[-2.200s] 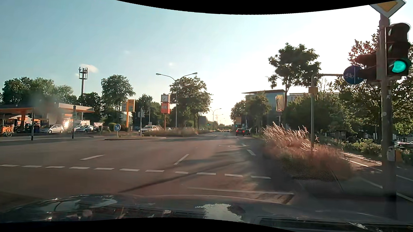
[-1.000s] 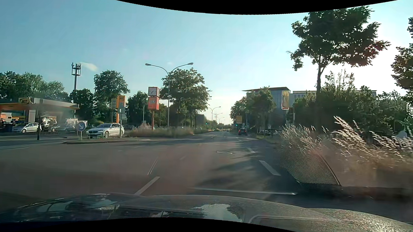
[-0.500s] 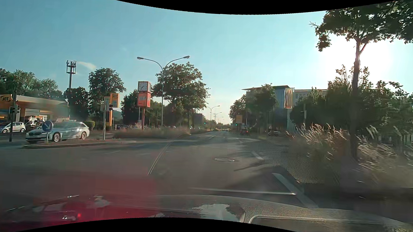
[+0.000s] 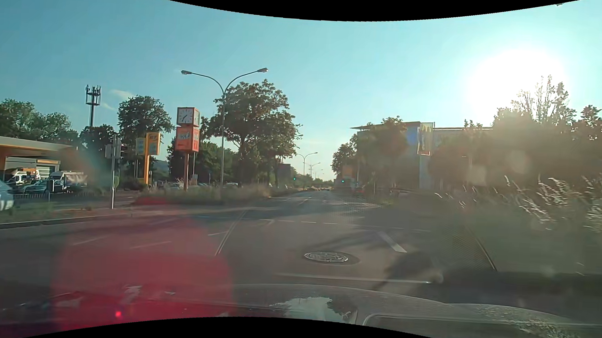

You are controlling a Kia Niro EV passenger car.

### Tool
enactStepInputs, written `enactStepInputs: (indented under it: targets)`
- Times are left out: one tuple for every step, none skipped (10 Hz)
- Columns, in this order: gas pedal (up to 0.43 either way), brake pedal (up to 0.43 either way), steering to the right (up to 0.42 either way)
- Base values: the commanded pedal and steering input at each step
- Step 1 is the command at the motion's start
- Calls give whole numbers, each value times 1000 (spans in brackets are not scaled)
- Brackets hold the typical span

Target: Follow the waypoints while adhering to traffic rules and regulations

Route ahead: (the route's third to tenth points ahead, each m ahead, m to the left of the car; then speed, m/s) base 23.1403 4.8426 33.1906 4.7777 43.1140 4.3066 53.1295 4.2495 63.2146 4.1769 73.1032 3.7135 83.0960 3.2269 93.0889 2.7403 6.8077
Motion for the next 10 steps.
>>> enactStepInputs:
  targets:
    - [287, 0, 12]
    - [268, 0, 11]
    - [260, 0, 10]
    - [248, 0, 8]
    - [240, 0, 6]
    - [220, 0, 6]
    - [197, 0, 6]
    - [177, 0, 6]
    - [169, 0, 6]
    - [169, 0, 5]
